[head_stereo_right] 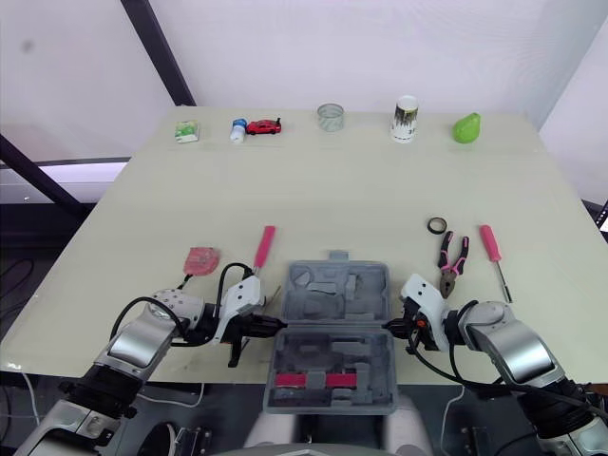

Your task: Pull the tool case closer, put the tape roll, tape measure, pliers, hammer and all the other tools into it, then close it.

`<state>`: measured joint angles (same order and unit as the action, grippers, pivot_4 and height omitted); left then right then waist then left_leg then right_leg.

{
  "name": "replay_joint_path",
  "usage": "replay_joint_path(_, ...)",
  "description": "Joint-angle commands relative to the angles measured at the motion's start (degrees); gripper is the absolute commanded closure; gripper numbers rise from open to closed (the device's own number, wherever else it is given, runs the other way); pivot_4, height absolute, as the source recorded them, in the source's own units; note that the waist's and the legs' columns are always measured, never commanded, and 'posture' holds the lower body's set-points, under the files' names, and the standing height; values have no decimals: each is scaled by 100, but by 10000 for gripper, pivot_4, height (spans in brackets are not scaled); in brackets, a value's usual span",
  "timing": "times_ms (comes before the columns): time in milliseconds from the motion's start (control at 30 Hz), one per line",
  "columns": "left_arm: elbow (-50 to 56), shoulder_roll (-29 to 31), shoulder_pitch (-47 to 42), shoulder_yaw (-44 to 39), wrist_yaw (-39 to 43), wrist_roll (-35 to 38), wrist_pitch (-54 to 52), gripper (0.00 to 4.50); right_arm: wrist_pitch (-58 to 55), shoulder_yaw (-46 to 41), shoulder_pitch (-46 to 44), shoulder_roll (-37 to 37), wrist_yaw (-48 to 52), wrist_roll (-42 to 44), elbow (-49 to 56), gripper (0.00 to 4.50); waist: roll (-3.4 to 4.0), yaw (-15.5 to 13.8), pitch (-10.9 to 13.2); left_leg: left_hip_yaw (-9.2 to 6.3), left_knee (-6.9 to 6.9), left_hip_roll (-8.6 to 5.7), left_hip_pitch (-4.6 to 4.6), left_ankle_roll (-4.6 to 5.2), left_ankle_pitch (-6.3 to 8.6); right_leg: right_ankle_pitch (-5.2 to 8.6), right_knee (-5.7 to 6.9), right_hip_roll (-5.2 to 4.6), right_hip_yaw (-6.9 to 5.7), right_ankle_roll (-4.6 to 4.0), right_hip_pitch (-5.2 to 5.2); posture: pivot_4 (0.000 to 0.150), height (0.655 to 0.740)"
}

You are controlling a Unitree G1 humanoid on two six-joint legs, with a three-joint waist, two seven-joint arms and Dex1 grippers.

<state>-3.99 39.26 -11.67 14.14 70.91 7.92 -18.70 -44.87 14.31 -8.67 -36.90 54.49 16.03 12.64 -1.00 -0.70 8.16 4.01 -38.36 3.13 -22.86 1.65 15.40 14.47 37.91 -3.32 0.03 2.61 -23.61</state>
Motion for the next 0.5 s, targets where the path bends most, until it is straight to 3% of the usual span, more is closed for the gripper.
replay_joint_path(33,49,-65,6,220,70,-26,41,45000,11,-20,-8,16,24,164,251,44717,0,0,0,0,0,0,0,0,0,0,0,0,0,0,0,1500,7400)
replay_joint_path(500,139,-69,39,257,77,-40,14,45000,-48,5,-7,-55,92,198,251,44717,0,-1,0,0,0,0,0,0,0,0,0,0,0,0,0,1500,7400)
